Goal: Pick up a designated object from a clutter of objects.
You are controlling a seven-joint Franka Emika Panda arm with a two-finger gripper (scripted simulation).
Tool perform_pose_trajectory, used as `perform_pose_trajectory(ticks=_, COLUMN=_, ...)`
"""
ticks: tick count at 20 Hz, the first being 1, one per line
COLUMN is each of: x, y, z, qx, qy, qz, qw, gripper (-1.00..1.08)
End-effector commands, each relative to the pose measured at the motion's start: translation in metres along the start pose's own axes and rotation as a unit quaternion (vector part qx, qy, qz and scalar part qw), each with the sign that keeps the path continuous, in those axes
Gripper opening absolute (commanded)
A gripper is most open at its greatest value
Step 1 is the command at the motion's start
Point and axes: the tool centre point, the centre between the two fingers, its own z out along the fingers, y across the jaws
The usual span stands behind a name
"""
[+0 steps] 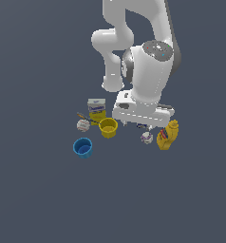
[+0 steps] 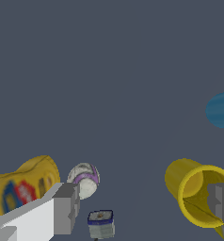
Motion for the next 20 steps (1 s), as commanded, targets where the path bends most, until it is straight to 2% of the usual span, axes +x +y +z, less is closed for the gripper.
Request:
perform_pose_trajectory(ticks=1, x=-0.007, y=-0.011, z=0.016, qx=0.0, qy=-0.001, qz=0.02, qw=0.9998, gripper=1.0)
perform_pose_trajectory(ticks=11, x=-0.039, y=-0.05, z=0.075, qx=0.002, qy=-0.005, qz=0.097, qw=0.9953, gripper=1.0)
perform_pose_trajectory(ticks=20, x=-0.063, y=-0.07, z=0.108, qx=0.004, qy=-0.009, qz=0.141, qw=0.9899, gripper=1.0)
